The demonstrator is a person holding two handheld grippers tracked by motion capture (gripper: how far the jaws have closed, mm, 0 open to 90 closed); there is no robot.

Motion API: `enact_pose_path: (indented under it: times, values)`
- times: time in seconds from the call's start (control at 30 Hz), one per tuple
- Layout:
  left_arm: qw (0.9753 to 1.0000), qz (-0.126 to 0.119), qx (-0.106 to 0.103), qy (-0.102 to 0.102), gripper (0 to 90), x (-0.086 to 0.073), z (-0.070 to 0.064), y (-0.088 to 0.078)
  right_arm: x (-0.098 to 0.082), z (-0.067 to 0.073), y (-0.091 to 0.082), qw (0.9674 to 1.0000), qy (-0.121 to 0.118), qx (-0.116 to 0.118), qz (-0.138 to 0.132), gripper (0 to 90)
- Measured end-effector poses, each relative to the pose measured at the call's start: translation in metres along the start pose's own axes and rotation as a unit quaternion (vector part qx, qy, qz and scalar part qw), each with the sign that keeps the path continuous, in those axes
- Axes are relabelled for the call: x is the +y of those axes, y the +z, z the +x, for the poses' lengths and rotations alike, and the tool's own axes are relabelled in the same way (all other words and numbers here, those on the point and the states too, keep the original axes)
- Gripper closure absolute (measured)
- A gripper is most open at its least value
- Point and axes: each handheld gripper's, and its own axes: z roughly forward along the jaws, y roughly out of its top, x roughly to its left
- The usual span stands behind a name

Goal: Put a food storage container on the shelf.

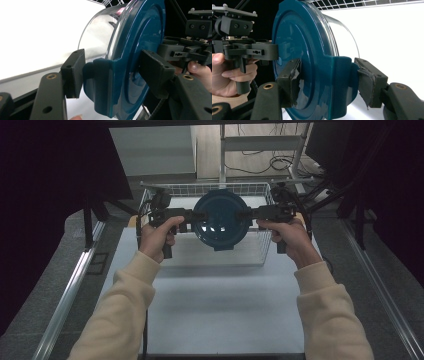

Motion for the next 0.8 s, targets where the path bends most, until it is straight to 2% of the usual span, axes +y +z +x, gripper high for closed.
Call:
enact_pose_path:
  times: [0.27,0.5,0.6,0.77,0.8]
  values:
    - [1.0000,-0.005,0.003,0.002,38.6,0.014,0.003,-0.001,0.014,-0.004,0.005,1.0000,-0.002,0.008,0.000,40.8]
    - [0.9999,-0.010,0.001,-0.008,38.6,0.022,0.010,0.000,0.025,-0.007,0.011,1.0000,-0.001,0.007,0.003,40.9]
    - [0.9997,-0.016,-0.004,-0.020,38.6,0.026,0.016,0.002,0.031,-0.007,0.015,1.0000,-0.004,0.002,0.007,40.8]
    - [0.9997,-0.017,-0.003,-0.017,38.5,0.032,0.018,0.003,0.037,-0.010,0.018,1.0000,-0.001,0.004,0.005,40.8]
    - [0.9995,-0.017,-0.006,-0.024,38.5,0.035,0.022,0.003,0.041,-0.010,0.021,1.0000,-0.002,0.001,0.006,40.8]
